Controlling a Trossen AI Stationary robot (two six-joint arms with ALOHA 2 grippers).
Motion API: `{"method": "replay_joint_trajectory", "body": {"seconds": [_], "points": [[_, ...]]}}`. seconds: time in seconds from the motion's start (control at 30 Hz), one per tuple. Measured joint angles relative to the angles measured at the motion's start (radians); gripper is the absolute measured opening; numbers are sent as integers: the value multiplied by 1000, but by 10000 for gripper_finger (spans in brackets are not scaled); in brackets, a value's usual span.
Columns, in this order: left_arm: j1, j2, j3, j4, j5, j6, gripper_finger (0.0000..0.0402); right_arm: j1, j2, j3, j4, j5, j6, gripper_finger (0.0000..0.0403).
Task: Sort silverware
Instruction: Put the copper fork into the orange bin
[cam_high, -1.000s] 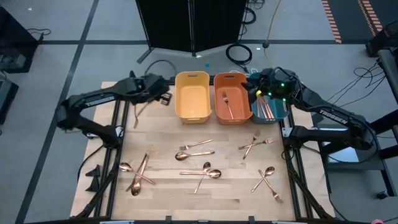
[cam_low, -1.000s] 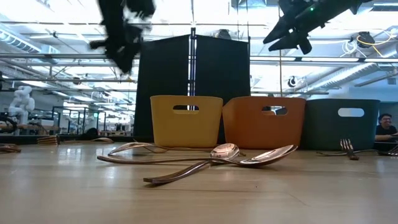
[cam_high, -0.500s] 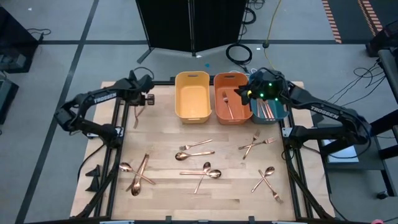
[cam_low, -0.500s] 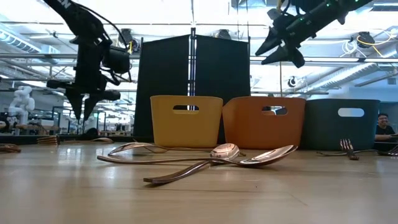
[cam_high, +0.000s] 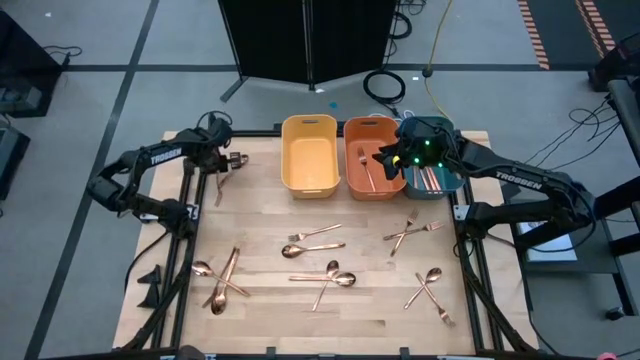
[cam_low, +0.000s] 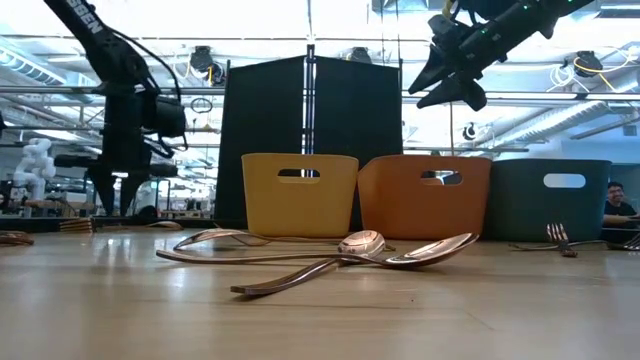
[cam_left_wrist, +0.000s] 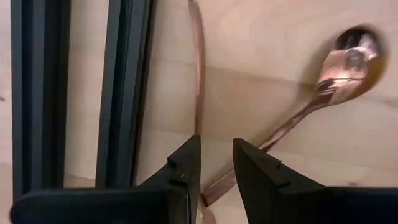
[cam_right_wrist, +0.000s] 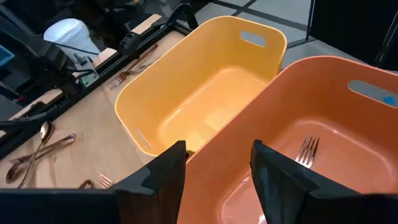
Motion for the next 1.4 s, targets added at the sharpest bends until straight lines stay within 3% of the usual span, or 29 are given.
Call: {"method": "replay_joint_trajectory", "body": {"seconds": [0.17, 0.6, 1.4], "points": [[19, 0, -10, 10, -47, 0, 90, 0, 0, 0, 0, 1, -10, 169], [45, 31, -116, 132, -34, 0, 90, 0, 0, 0, 0, 7, -22, 169], [46, 36, -119, 164, 14, 68, 86, 0, 0, 0, 9, 8, 8, 169]]}}
